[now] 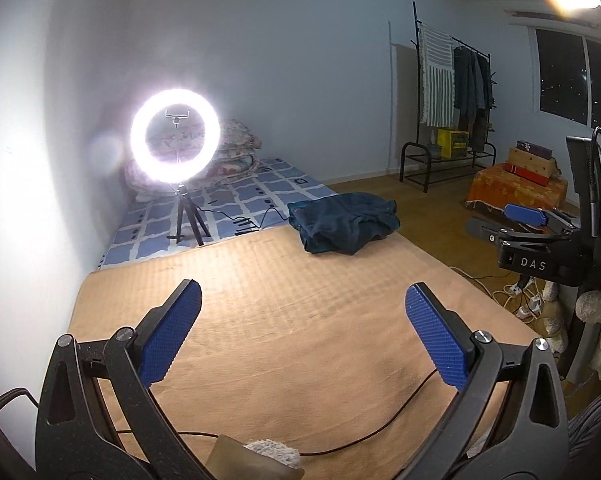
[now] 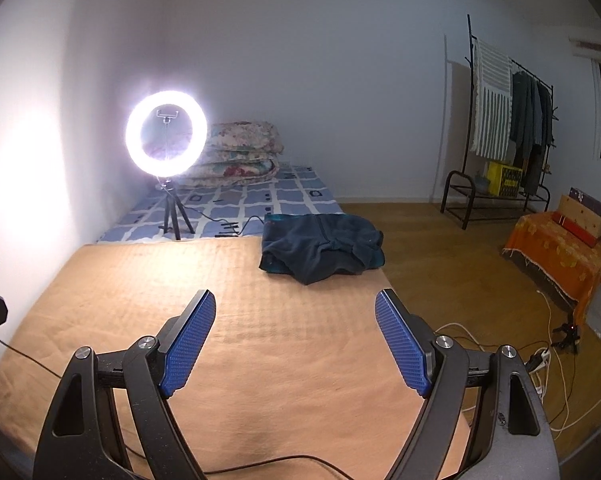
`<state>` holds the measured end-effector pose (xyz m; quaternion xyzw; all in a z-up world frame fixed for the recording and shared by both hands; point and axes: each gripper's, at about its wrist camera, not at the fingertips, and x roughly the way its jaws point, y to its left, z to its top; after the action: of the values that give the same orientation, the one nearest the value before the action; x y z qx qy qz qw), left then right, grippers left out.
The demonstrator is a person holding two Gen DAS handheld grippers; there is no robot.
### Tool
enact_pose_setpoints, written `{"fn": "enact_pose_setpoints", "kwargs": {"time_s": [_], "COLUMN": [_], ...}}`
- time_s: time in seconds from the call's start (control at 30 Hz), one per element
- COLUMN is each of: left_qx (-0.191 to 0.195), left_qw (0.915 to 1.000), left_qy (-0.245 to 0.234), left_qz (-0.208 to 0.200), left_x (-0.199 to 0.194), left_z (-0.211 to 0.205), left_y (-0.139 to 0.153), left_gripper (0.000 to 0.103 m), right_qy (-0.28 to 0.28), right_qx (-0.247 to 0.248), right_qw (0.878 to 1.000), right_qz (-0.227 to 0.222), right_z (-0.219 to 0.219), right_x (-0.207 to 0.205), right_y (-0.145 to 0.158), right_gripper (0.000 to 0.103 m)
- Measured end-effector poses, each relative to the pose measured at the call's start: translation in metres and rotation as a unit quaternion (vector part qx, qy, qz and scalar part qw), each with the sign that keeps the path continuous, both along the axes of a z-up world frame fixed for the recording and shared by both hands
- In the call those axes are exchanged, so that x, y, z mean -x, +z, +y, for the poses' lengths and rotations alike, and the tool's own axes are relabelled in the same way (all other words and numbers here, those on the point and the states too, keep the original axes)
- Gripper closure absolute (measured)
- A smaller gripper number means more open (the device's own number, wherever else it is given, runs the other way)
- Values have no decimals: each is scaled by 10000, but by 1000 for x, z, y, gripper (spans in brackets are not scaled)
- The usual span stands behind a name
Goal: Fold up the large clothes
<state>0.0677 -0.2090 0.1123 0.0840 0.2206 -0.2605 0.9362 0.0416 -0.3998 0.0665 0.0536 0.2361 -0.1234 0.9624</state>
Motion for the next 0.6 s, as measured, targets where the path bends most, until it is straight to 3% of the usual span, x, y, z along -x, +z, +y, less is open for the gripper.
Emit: {"fn": "enact_pose_setpoints", "kwargs": {"time_s": [0.6], "left_qx": [-20], "left_qw": [9997], "left_qy": [149], "left_qz": [-216], "left_x": [11], "left_z": [11], "left_y": [5], "left_gripper": [0], "right_qy": [1], "right_qx": [-35], "right_qw": [9999], "right_qz": [-164], "right_z": [4], "right_x": [9], "right_y": [7], "right_gripper": [21]}}
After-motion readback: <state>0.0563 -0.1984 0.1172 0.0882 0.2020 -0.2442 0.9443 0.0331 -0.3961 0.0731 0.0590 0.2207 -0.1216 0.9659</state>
